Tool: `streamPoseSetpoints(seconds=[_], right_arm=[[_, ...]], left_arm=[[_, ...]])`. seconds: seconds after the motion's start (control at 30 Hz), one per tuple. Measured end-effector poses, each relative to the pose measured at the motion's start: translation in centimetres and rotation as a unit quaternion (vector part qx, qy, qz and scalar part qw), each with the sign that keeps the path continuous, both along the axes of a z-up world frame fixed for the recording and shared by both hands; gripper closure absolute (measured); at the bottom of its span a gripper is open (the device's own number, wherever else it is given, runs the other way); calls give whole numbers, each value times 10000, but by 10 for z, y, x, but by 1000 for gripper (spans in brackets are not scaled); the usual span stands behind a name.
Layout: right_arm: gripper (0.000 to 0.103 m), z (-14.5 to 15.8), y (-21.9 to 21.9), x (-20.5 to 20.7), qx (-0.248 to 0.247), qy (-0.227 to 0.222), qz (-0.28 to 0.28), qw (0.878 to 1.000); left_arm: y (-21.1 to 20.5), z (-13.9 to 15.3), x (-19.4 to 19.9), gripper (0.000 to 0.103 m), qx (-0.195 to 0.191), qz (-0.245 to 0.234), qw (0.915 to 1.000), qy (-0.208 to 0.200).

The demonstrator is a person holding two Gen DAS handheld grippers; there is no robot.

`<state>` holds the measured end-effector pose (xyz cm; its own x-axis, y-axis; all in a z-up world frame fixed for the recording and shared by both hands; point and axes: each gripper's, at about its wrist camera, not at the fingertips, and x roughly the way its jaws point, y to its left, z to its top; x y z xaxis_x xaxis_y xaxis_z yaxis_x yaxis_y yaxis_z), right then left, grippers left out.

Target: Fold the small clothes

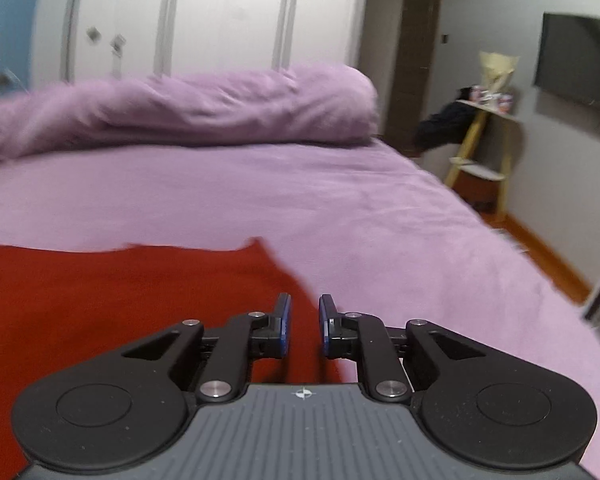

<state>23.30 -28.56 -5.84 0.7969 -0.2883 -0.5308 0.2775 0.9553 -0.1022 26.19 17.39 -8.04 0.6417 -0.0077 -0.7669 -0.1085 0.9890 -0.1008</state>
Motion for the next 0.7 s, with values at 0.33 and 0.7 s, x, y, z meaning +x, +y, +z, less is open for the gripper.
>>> streamPoseSetpoints(seconds=[0.33, 0.7], right_arm=[[89, -8, 97, -77, 909, 315, 1410, 9853], [91, -11, 184, -33, 1171, 381, 2127, 9693]], left_arm=[[5, -10, -26, 21, -2435, 51, 9695, 262], [44, -62, 21, 74, -4570, 1163, 8808, 420]])
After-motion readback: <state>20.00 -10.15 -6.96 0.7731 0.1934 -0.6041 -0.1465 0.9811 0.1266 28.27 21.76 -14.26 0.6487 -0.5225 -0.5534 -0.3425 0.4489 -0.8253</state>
